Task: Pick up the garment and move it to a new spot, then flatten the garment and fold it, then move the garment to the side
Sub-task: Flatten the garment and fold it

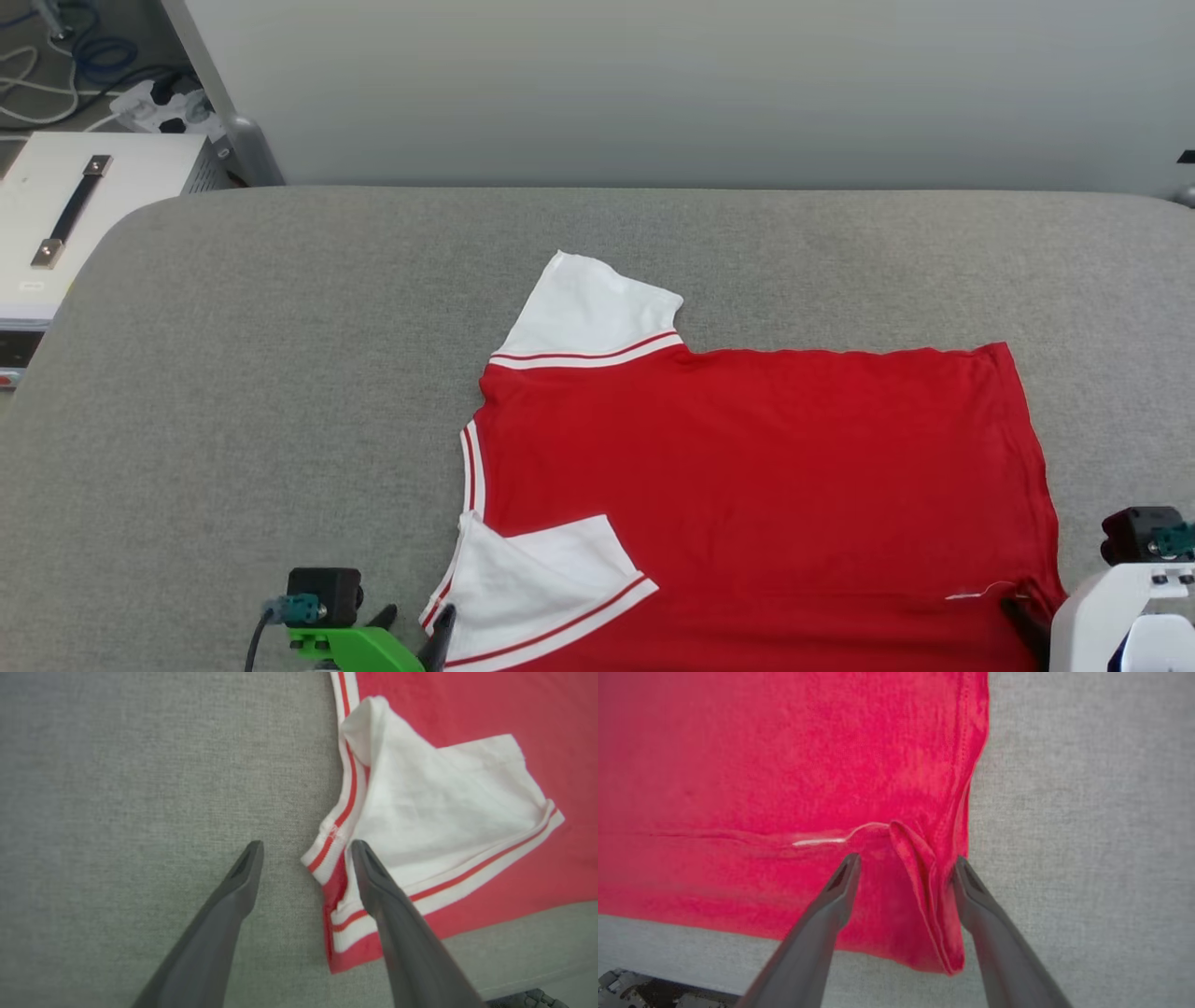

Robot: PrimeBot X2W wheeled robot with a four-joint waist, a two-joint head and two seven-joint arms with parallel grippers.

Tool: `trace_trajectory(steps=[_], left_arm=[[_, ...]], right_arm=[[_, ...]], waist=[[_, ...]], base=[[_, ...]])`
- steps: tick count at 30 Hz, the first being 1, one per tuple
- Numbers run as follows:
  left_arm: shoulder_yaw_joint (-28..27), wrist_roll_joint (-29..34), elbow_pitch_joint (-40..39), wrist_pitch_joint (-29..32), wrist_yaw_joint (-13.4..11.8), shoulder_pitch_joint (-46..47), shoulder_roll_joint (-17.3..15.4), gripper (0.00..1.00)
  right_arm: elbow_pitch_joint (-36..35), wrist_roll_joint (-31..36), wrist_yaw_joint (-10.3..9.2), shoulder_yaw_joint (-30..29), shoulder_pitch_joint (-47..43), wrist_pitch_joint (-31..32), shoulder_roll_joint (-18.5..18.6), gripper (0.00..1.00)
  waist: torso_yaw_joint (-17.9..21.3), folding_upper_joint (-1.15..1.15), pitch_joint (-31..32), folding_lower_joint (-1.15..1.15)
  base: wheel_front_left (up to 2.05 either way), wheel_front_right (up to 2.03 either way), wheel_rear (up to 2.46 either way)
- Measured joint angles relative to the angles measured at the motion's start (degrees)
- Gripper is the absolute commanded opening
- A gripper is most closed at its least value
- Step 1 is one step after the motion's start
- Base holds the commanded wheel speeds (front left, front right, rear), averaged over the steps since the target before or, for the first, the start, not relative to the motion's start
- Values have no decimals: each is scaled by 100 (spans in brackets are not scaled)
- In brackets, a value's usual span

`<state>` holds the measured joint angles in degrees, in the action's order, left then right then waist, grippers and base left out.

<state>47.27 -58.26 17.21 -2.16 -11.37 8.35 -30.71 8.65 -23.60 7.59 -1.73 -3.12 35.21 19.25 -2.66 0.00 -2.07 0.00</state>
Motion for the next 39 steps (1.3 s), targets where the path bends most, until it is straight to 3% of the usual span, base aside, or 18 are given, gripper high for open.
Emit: trace_trajectory(steps=[11, 18, 27, 33, 39], left_arm=[[-472, 748, -712, -1170, -185, 263, -48, 100], [-1501, 1796, -1410, -1251, -274, 102, 174, 100], [-2673, 2731, -1651, -1250, 190, -616, 904, 100], [-3112, 3221, -1597, -1251, 688, -765, 1287, 100], [-3238, 3554, -1388, -1250, 1128, -528, 1452, 100]], right_arm=[[-953, -90, -4, 281, 326, -2062, 91, 100], [-1100, 180, -4, 413, 295, -3209, -146, 100], [-967, 485, -4, 347, 214, -4124, -609, 100], [-913, 567, -4, 383, 220, -4262, -756, 100], [-940, 580, -4, 370, 277, -4202, -827, 100]], waist=[[151, 0, 262, 0], [215, 0, 219, 0], [305, 0, 136, 0], [387, 0, 11, 0], [486, 0, -244, 0]], base=[[0, 0, 0], [0, 0, 0], [0, 0, 0], [0, 0, 0], [0, 0, 0]])
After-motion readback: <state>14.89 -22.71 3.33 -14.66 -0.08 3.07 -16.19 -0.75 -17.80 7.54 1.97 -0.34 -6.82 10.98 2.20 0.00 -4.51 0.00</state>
